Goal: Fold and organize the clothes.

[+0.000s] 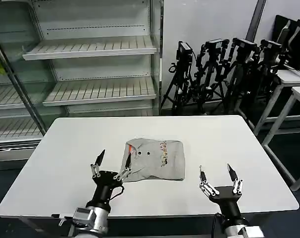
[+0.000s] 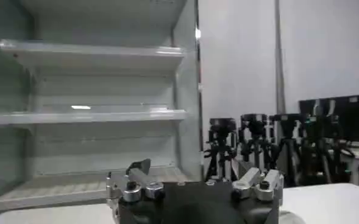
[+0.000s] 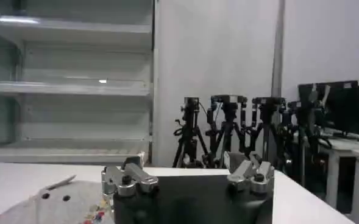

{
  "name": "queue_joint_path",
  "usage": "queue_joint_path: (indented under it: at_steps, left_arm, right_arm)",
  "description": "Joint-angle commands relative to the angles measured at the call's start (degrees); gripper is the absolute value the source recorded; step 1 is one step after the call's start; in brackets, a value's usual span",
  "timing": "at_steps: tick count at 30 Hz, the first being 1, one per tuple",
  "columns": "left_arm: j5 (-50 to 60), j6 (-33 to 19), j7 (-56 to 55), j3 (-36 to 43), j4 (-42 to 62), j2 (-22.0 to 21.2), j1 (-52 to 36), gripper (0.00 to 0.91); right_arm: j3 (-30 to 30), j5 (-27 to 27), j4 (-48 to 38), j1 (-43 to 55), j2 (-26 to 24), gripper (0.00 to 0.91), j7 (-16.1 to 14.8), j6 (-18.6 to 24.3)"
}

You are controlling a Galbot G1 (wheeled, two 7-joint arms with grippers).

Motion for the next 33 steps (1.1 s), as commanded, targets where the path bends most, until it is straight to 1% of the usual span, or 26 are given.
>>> queue_joint_path:
  at_steps: [1,5,7,10,13,21,26,29,33]
  left_arm:
    - [4.6,-2.6,0.3,-3.6,-4.4,-0.6,7.8,0.907]
    - [4.8,-2.9,0.3,-3.4,-4.4,-0.7,8.5,0.907]
    - [4.9,-3.1,0.3,-3.1,-4.3,-0.8,8.8,0.907]
    - [4.9,-3.2,0.2,-2.8,-4.2,-0.8,8.9,0.907]
    - [4.9,-3.2,0.1,-2.7,-3.7,-0.7,8.7,0.907]
    - [4.1,-3.6,-0.6,-2.3,-2.9,0.3,8.6,0.907]
    - [3.5,-3.6,-1.1,-1.9,-3.3,0.7,8.8,0.907]
    - [3.1,-3.7,-1.5,-1.7,-3.8,0.8,9.2,0.907]
    - [2.9,-3.7,-1.7,-1.6,-4.5,0.7,9.6,0.907]
  right_arm:
    - [-0.8,-1.5,-0.1,-0.2,0.1,0.907,-0.4,0.8]
    - [-0.6,-2.1,-0.2,0.0,0.1,0.907,-0.7,1.7]
    - [-0.5,-2.5,0.1,-0.2,0.1,0.907,-0.9,1.5]
    - [-0.3,-5.0,0.6,-1.1,0.6,0.907,-1.2,1.0]
    - [-0.2,-5.4,0.6,-1.3,1.1,0.907,-0.9,0.8]
    - [1.3,-5.4,0.8,-1.4,1.9,0.907,0.1,0.7]
    - [2.1,-5.9,1.3,-1.3,2.2,0.907,0.3,-0.3]
    - [2.5,-4.5,1.3,-1.0,2.5,0.907,-0.7,-0.9]
    - [2.6,-5.3,1.2,-0.6,2.8,0.907,-0.8,-2.0]
